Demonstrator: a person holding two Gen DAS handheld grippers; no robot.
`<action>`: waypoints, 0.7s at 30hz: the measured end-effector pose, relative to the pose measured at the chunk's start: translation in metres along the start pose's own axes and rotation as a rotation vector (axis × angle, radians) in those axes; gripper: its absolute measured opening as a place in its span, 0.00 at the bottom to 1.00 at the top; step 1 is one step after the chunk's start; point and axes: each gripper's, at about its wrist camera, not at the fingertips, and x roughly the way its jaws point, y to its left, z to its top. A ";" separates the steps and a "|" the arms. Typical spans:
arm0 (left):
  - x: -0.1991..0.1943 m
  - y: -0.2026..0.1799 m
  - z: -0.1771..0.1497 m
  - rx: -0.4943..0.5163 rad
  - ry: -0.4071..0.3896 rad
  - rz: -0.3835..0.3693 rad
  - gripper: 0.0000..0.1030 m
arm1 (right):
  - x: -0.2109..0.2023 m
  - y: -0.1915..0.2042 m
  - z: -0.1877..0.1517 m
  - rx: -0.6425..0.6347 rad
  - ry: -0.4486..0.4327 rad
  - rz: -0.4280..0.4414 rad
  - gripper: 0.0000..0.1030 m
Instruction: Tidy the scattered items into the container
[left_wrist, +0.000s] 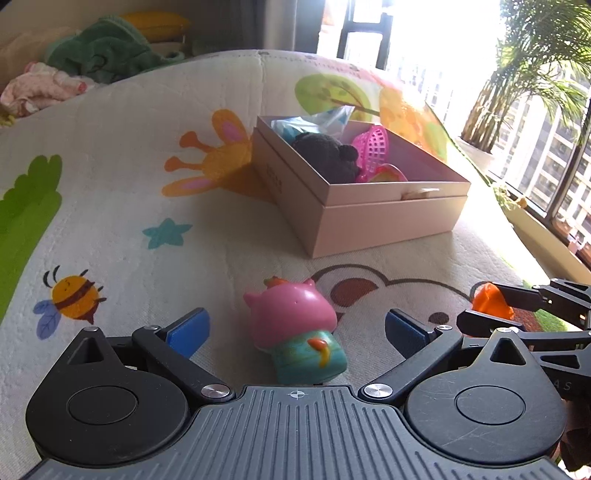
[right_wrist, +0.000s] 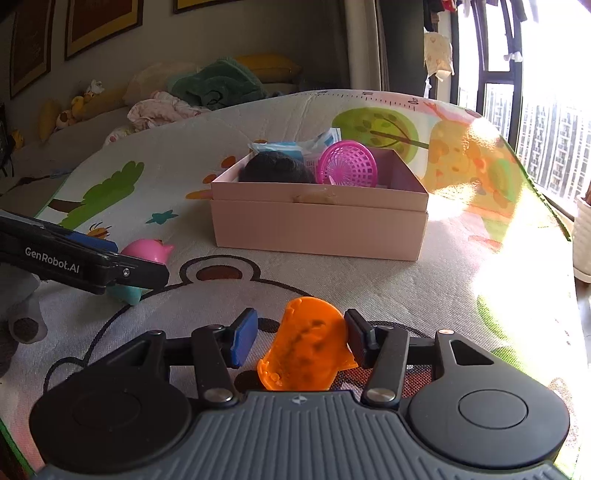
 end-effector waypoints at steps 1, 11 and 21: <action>0.000 -0.001 -0.001 0.003 0.001 -0.002 1.00 | 0.000 -0.001 -0.001 -0.002 0.000 -0.001 0.51; -0.001 -0.001 -0.005 0.010 0.005 0.001 1.00 | 0.002 -0.001 -0.006 -0.008 0.003 -0.004 0.66; 0.003 -0.005 -0.001 0.019 0.001 0.007 0.73 | 0.004 0.001 -0.006 -0.013 0.025 0.004 0.44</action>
